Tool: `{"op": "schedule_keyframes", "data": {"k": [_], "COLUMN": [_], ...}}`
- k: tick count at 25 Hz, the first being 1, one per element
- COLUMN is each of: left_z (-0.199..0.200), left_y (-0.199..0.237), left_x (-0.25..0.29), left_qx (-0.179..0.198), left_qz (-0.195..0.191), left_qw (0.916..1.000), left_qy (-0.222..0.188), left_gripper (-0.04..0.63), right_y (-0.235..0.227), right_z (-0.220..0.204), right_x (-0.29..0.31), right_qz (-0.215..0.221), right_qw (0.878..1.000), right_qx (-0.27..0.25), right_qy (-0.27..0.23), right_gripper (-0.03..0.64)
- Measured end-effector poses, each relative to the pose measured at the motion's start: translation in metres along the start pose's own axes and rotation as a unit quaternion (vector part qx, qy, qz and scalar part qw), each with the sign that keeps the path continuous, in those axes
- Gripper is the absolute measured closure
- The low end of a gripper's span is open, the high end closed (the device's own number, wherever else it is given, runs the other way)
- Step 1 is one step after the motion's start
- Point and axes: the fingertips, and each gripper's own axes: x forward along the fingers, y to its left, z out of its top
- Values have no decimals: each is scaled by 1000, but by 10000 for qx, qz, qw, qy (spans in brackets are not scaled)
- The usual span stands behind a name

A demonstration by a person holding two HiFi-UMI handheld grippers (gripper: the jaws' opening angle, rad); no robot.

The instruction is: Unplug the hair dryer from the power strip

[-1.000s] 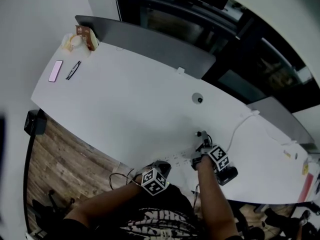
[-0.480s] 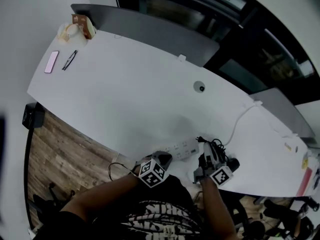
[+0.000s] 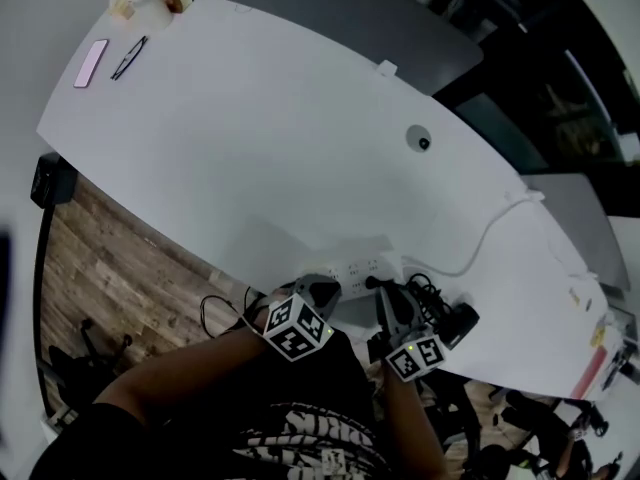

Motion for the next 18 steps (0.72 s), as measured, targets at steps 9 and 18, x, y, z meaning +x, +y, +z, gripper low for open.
{"op": "schedule_keyframes", "data": {"k": [9, 18], "left_z": [4, 3], "left_y": [-1, -3], "left_x": [-4, 0], "left_qx": [95, -156], "left_qz": [-30, -100], "left_qw": [9998, 9998], "left_qy": [-152, -12], "left_gripper": [568, 568], "right_y": [5, 2], "right_z": [2, 2], "right_x": [13, 21], "right_qz": [367, 73], "right_qw": [9921, 9936], "right_qx": [1189, 1128], "right_qy": [-175, -28], "right_gripper": [434, 528]}}
